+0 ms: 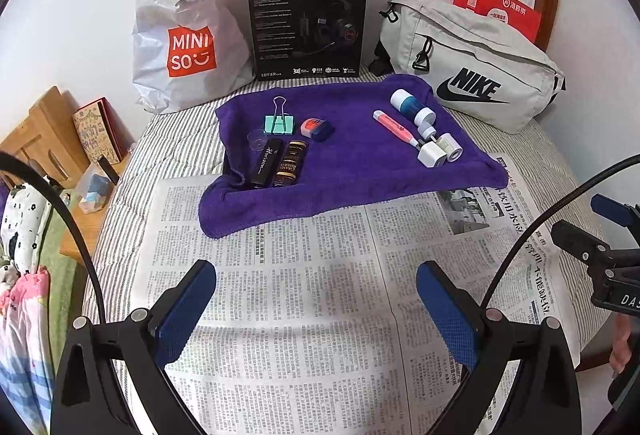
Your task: Organize rigid objects
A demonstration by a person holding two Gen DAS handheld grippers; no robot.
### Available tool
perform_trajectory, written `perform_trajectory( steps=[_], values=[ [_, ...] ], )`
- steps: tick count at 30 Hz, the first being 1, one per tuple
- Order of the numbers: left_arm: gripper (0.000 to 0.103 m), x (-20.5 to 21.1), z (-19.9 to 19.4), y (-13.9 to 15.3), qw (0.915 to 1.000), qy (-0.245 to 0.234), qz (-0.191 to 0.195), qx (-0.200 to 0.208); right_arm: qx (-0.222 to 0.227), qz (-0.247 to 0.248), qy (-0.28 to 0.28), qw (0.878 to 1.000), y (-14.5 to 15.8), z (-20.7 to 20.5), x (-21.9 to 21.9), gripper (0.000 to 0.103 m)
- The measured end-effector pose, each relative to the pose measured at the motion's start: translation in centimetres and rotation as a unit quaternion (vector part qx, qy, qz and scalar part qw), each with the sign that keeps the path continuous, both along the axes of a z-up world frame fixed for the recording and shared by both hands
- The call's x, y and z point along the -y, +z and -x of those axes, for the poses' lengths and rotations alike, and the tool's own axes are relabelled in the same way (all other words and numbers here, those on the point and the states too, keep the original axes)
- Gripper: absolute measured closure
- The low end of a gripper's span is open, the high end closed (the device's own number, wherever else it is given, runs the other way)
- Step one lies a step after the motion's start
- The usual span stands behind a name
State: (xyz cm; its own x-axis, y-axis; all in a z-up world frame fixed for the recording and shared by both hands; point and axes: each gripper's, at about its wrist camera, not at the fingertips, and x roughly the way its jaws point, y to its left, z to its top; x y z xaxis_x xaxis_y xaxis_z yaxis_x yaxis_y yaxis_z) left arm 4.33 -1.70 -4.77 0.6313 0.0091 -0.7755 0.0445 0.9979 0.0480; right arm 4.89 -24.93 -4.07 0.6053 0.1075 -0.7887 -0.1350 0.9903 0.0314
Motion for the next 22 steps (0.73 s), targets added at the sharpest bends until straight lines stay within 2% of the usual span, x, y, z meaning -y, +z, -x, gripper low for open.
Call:
perform_trajectory(
  steps=[22],
  values=[
    [0.0, 0.44, 0.09, 0.19, 0.9999, -0.004, -0.001, 0.012, -0.005, -0.004, -0.001, 1.0, -0.17, -0.27, 0.33, 0.0]
  ],
)
